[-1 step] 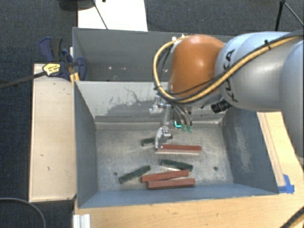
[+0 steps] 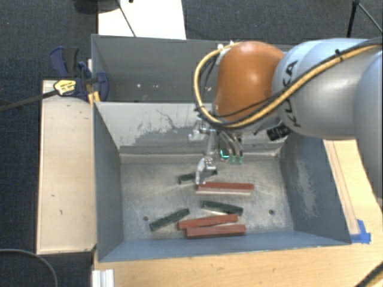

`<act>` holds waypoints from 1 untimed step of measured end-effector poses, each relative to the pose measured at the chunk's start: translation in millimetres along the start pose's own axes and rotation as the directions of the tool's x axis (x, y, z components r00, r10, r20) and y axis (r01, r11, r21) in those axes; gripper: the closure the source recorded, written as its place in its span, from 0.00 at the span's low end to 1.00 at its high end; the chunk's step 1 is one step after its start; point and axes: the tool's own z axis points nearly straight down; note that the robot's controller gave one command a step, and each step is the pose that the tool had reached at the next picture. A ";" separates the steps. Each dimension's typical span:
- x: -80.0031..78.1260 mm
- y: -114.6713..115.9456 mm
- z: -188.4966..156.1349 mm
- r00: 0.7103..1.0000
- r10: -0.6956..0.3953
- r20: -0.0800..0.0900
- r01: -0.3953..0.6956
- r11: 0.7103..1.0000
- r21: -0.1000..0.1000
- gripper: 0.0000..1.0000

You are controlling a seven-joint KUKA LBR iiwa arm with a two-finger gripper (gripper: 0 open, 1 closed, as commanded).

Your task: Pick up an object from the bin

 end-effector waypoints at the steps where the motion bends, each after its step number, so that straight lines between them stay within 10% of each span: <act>1: 14.4 -12.3 103.8 1.000 -0.031 0.005 0.031 1.000 -0.001 1.00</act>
Offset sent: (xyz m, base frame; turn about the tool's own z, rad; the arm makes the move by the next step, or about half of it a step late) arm 0.0000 0.0000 0.0000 0.0000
